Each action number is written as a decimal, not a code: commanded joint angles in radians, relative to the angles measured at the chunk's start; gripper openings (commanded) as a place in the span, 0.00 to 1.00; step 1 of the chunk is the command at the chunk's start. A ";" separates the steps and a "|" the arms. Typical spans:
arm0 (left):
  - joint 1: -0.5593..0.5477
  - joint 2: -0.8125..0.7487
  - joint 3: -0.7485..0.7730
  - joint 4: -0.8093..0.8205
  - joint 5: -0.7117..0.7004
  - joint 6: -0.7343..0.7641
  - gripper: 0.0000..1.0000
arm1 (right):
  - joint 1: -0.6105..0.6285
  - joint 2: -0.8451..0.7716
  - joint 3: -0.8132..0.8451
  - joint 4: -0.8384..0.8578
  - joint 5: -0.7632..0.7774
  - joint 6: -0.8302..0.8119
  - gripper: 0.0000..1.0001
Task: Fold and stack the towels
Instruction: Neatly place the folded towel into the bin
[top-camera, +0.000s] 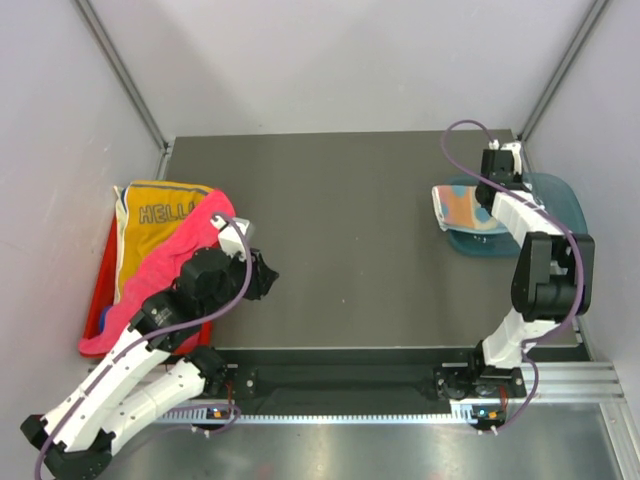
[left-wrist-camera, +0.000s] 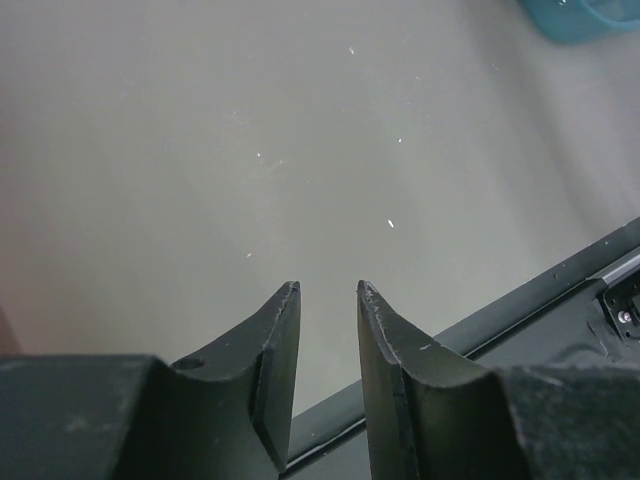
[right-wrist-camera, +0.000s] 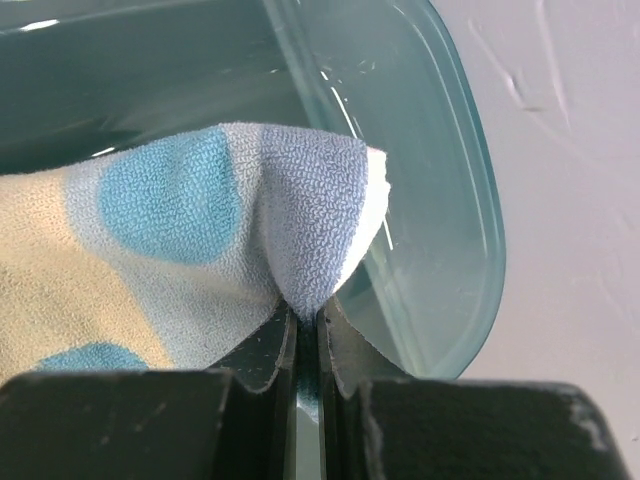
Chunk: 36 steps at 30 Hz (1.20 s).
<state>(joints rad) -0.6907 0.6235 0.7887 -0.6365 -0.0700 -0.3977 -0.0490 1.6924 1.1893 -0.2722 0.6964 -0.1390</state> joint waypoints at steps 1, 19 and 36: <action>-0.007 -0.010 -0.002 0.029 -0.017 -0.003 0.35 | -0.031 0.033 0.004 0.096 0.049 -0.088 0.00; -0.039 -0.013 -0.002 0.023 -0.054 -0.010 0.35 | -0.078 0.217 0.082 0.102 0.114 -0.128 0.03; -0.056 -0.011 -0.002 0.018 -0.076 -0.015 0.39 | -0.094 0.164 0.226 -0.074 0.091 0.129 0.77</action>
<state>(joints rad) -0.7418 0.6212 0.7887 -0.6365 -0.1257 -0.4065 -0.1280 1.9312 1.3174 -0.2764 0.7979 -0.1482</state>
